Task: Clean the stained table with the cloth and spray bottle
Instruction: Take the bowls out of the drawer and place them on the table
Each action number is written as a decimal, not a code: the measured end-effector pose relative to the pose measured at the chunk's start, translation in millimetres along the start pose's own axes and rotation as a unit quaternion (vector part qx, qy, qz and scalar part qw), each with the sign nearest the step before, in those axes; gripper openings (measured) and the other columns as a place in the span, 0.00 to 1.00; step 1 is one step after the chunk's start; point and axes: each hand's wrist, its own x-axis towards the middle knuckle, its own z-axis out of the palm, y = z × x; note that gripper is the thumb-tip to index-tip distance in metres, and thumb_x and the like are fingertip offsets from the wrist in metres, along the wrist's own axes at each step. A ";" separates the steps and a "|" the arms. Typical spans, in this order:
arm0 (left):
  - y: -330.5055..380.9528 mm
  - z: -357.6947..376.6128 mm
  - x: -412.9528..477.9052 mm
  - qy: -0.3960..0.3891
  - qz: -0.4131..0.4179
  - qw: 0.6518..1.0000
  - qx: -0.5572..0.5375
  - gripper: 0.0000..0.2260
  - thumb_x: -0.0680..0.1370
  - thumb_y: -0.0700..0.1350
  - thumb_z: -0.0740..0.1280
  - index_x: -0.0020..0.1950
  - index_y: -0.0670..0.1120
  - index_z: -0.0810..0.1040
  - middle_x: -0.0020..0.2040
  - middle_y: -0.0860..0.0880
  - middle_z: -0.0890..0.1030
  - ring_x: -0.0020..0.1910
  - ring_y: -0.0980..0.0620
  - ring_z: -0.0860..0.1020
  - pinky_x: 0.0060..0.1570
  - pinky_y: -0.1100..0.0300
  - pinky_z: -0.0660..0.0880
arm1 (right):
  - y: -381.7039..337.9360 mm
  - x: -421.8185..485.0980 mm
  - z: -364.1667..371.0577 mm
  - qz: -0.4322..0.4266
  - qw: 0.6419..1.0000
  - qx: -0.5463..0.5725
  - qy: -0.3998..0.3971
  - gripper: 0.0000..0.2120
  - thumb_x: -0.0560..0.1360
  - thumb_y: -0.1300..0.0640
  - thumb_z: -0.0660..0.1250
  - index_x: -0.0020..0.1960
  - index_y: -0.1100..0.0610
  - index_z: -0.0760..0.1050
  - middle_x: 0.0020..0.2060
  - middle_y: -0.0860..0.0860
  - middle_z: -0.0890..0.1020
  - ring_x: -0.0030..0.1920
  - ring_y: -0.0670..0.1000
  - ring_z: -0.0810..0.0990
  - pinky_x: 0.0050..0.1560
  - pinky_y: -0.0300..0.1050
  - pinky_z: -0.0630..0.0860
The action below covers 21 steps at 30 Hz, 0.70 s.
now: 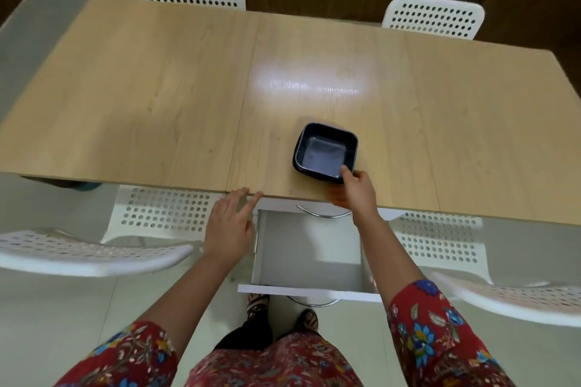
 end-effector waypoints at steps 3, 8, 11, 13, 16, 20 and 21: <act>0.8 1.4 -0.1 -0.001 0.004 1.000 0.001 0.32 0.68 0.35 0.70 0.72 0.50 0.70 0.67 0.43 0.73 0.65 0.43 0.70 0.64 0.45 0.69 | 29.0 -33.2 -9.4 -0.069 0.997 -0.018 0.023 0.12 0.79 0.45 0.63 0.57 0.52 0.70 0.39 0.51 0.83 0.37 0.52 0.83 0.41 0.47 0.80; 0.8 1.9 -0.2 -0.010 0.002 1.000 0.012 0.32 0.70 0.36 0.69 0.73 0.50 0.69 0.68 0.43 0.72 0.67 0.42 0.69 0.67 0.45 0.66 | 147.6 -85.0 -14.8 -0.114 0.957 -0.218 -0.152 0.04 0.80 0.54 0.63 0.48 0.47 0.76 0.38 0.46 0.83 0.39 0.47 0.82 0.45 0.46 0.79; 1.3 2.1 0.0 -0.013 -0.004 1.000 0.015 0.31 0.71 0.37 0.68 0.74 0.50 0.68 0.69 0.43 0.71 0.68 0.42 0.68 0.69 0.44 0.64 | 214.7 -87.0 -10.0 -0.083 0.851 -0.455 -0.248 0.11 0.80 0.49 0.58 0.58 0.46 0.77 0.52 0.46 0.82 0.51 0.48 0.80 0.51 0.46 0.77; 2.4 2.6 -0.1 -0.013 -0.005 1.000 0.017 0.31 0.71 0.38 0.68 0.74 0.50 0.67 0.70 0.43 0.70 0.68 0.42 0.68 0.69 0.43 0.64 | 244.0 -80.6 -2.8 -0.043 0.796 -0.538 -0.274 0.19 0.81 0.48 0.56 0.70 0.50 0.69 0.65 0.50 0.75 0.62 0.53 0.76 0.59 0.49 0.75; 1.1 3.9 0.4 -0.010 -0.009 1.000 0.024 0.32 0.72 0.38 0.68 0.75 0.52 0.65 0.70 0.43 0.68 0.70 0.42 0.67 0.69 0.42 0.64 | 260.5 -66.0 9.1 -0.030 0.742 -0.610 -0.276 0.23 0.82 0.48 0.54 0.75 0.53 0.60 0.70 0.53 0.70 0.68 0.55 0.70 0.63 0.49 0.70; 1.8 6.3 0.1 -0.009 -0.011 1.000 0.025 0.32 0.73 0.40 0.68 0.76 0.52 0.63 0.71 0.44 0.67 0.71 0.42 0.66 0.69 0.42 0.64 | 264.9 -45.7 24.3 0.005 0.709 -0.653 -0.266 0.17 0.82 0.48 0.53 0.66 0.52 0.71 0.62 0.53 0.77 0.61 0.54 0.76 0.54 0.45 0.71; 2.3 6.1 -0.2 -0.008 -0.012 1.000 0.024 0.32 0.73 0.40 0.68 0.76 0.52 0.63 0.71 0.44 0.67 0.71 0.42 0.66 0.69 0.42 0.64 | 264.3 -42.5 27.0 0.005 0.701 -0.662 -0.267 0.18 0.82 0.47 0.52 0.66 0.52 0.71 0.62 0.52 0.77 0.61 0.54 0.76 0.56 0.45 0.70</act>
